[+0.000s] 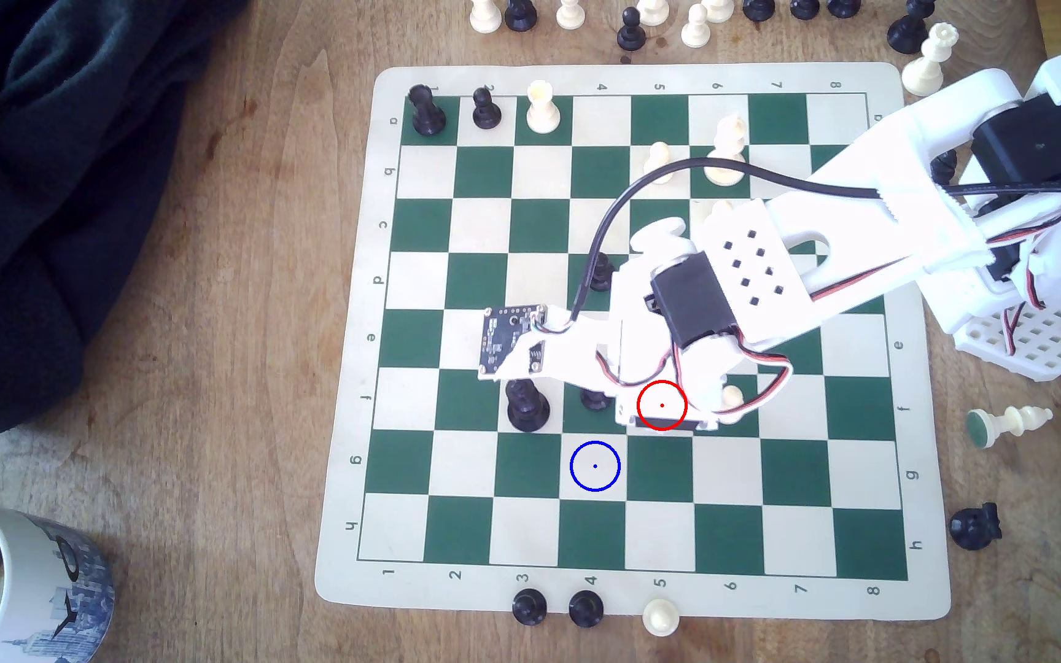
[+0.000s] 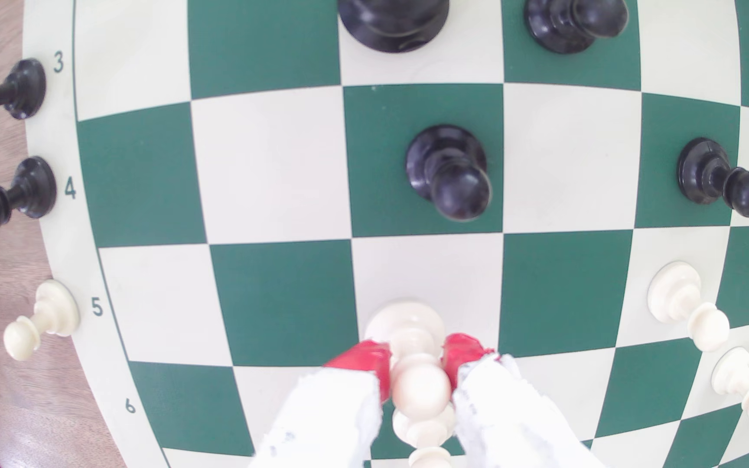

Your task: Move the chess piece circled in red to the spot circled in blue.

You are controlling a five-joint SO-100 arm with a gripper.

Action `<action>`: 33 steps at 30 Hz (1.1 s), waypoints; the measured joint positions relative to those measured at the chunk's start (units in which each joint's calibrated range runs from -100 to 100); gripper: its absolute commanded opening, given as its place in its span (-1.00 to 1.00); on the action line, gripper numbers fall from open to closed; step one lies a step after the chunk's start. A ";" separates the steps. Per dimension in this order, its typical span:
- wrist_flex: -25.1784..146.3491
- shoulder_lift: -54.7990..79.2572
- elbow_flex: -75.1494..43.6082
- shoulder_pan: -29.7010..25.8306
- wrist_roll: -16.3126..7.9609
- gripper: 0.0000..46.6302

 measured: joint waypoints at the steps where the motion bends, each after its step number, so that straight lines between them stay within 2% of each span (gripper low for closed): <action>1: 0.32 0.00 -0.45 -0.15 -0.10 -0.99; 9: 1.20 0.00 -4.79 -3.69 -1.27 -0.99; 20: -1.43 8.88 -14.37 -3.47 -1.22 -0.99; 33: -3.03 14.41 -19.16 -2.80 -1.22 -0.99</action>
